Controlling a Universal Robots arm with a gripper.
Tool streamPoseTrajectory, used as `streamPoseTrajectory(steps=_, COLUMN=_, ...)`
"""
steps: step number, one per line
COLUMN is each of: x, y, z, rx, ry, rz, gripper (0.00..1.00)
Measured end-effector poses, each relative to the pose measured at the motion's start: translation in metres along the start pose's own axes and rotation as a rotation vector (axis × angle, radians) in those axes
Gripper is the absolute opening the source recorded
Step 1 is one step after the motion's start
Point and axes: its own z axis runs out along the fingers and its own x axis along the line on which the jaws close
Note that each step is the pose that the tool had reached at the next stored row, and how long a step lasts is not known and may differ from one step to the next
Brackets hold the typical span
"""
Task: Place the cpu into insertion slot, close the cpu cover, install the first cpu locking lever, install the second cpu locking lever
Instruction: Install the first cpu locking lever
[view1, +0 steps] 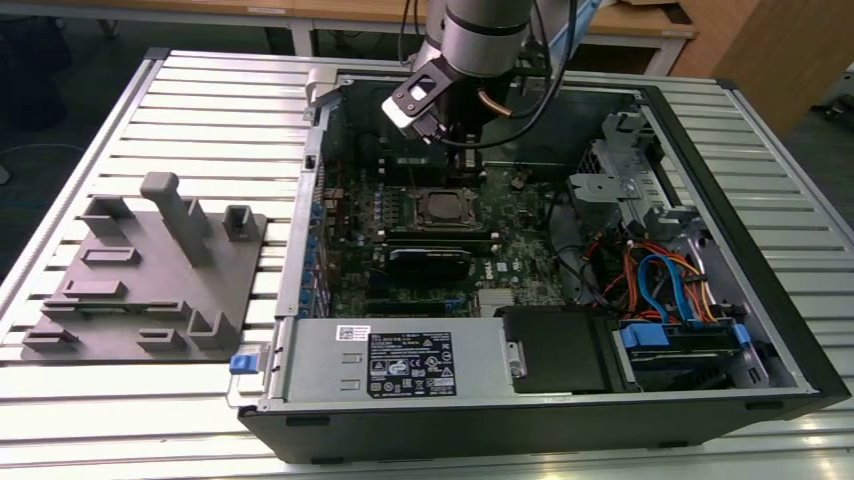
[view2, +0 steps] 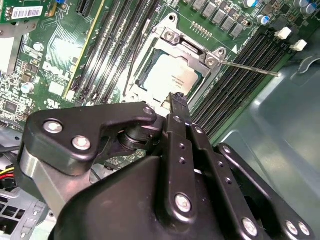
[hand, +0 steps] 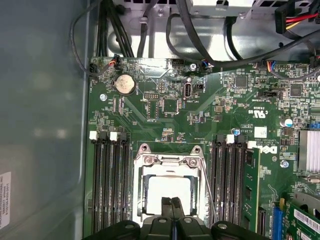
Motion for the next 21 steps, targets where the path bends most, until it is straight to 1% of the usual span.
streamPoseTrajectory(steps=5, x=0.0000, y=0.0000, z=-0.0003, rx=0.0000, ry=-0.0001, rz=0.000, gripper=0.10)
streamPoseTrajectory(steps=7, x=0.0000, y=0.0000, z=-0.0003, rx=0.0002, ry=-0.0002, rz=-0.007, gripper=0.10)
streamPoseTrajectory(steps=21, x=-0.0001, y=0.0000, z=-0.0003, rx=0.0050, ry=-0.0017, rz=-0.166, gripper=0.10)
